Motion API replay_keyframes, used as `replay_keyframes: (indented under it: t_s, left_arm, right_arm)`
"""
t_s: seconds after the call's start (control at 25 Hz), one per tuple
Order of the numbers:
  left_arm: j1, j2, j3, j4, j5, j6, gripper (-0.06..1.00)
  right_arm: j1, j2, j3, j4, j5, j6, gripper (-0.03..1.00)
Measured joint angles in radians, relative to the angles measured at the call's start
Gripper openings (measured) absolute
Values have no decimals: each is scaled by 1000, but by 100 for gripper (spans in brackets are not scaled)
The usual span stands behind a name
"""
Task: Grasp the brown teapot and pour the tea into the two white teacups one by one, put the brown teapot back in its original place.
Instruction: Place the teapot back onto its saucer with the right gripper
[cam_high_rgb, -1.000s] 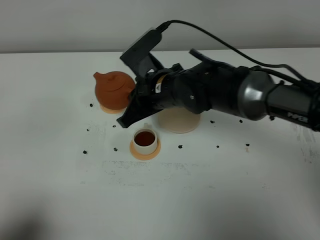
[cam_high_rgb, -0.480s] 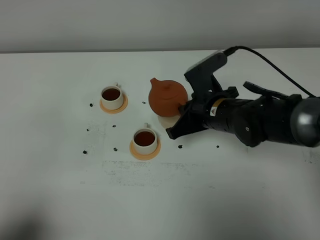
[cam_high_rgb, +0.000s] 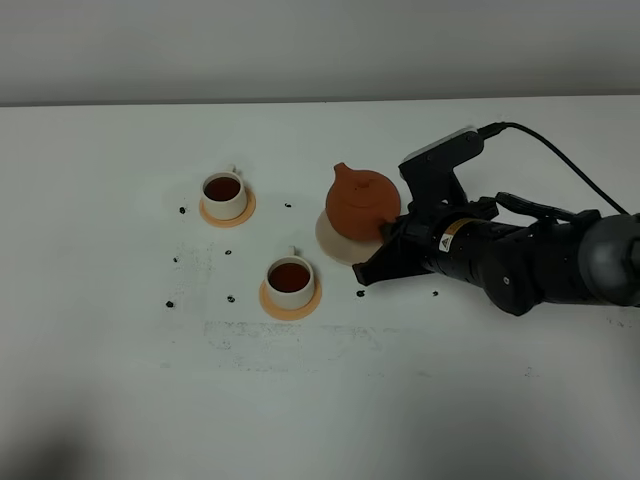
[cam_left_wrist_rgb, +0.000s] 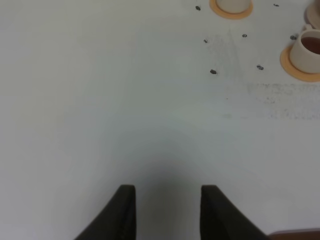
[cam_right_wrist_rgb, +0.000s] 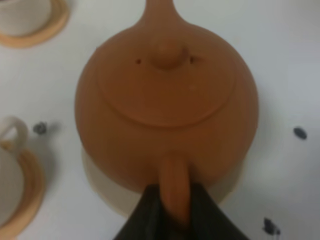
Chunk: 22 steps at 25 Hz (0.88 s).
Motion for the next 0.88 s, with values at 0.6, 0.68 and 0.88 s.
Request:
replay_keyframes:
  t_s: [0.6,0.68,0.88]
  left_arm:
    - [0,0,0,0,0,0,30]
    - [0,0,0,0,0,0,30]
    - [0,0,0,0,0,0,30]
  right_arm:
    - [0,65,-2,-3,-57,10,8]
    - [0,65,-2,-3,-60,11,8]
    - [0,75,-2,-16,-68,17,8]
